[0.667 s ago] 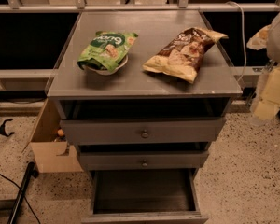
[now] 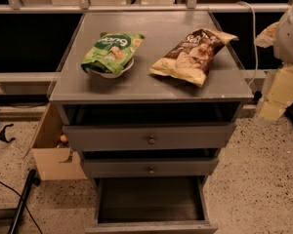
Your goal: Place green rice chip bag into bottom drawer
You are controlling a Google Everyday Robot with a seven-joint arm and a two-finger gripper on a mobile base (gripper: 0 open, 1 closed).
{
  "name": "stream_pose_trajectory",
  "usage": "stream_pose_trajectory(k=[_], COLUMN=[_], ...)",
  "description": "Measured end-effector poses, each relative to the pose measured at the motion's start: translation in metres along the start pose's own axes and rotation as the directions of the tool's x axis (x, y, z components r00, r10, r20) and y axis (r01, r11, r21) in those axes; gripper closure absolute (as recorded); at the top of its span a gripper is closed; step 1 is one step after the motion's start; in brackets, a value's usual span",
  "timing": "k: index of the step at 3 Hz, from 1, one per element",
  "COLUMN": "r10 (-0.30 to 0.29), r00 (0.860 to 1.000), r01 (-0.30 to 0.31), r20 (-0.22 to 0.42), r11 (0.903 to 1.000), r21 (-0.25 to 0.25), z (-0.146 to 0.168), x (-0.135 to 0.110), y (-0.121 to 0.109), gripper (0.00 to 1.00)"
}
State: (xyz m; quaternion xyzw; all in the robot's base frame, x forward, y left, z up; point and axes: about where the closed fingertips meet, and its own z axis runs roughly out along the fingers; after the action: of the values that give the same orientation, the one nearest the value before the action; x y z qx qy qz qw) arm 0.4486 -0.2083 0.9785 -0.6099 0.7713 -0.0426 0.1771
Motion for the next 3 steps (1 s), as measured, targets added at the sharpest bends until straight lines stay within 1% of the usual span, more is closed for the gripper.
stream_pose_trajectory(k=[1,2,3], r10=[-0.053,-0.095,-0.164], r00=[0.996,0.989,0.971], r01=[0.049,0.082,0.134], r20=[0.067,0.111,0.175], r11=[0.9967,0.9900,0.9760], r21=[0.065,0.114,0.171], z=[0.016,0.027,0.046], x=[-0.027,-0.050,-0.095], y=[-0.017,-0.029,-0.040], gripper=[0.00,0.00,0.00])
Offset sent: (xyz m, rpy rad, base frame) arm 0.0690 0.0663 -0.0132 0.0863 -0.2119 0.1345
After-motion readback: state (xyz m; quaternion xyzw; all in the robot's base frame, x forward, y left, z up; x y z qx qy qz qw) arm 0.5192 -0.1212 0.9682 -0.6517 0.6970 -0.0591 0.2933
